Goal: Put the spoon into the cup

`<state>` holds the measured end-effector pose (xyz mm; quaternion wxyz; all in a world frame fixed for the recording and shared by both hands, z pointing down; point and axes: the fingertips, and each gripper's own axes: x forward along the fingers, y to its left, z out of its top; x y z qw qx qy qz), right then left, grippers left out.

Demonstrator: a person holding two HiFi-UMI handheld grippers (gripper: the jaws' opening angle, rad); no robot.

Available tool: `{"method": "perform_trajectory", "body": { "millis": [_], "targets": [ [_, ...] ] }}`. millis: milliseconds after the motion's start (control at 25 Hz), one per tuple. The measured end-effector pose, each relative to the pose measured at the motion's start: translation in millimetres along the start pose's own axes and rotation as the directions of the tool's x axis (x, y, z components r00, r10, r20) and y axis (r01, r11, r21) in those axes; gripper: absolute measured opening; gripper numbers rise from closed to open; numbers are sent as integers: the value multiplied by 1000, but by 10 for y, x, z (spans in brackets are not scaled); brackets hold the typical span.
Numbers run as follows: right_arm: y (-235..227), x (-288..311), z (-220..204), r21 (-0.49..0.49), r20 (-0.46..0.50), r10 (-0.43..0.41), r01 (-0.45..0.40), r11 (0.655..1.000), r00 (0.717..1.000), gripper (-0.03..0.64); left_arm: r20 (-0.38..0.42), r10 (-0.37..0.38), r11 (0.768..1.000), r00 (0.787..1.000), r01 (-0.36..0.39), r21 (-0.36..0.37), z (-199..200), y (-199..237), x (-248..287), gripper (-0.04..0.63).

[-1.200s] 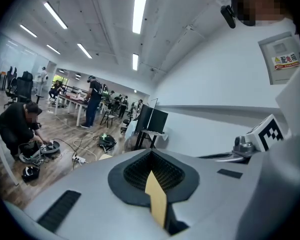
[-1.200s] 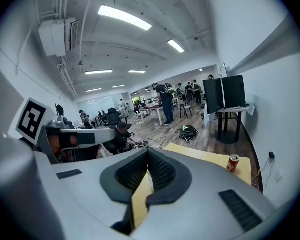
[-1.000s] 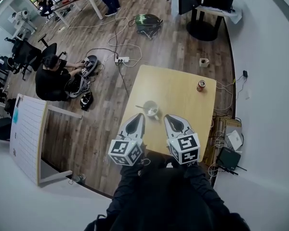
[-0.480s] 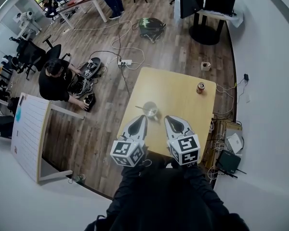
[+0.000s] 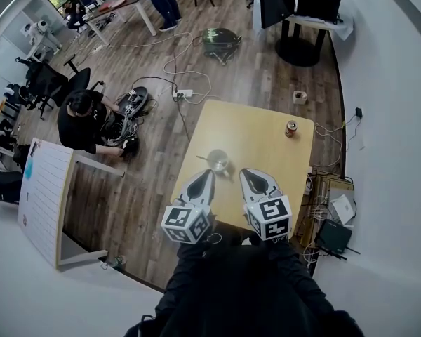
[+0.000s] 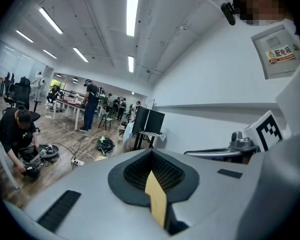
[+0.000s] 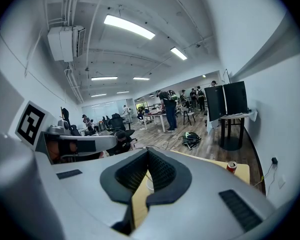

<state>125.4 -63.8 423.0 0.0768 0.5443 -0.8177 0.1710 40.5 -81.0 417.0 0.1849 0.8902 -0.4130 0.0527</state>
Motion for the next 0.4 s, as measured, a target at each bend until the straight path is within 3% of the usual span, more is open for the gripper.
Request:
{"method": "perform_trajectory", "body": {
  "millis": [400],
  "targets": [
    [-42,5,-14,1,-7,2,-2,1000,1000,20,-12,0,1000,1000,0,-6,-30,-4,32,34]
  ]
}}
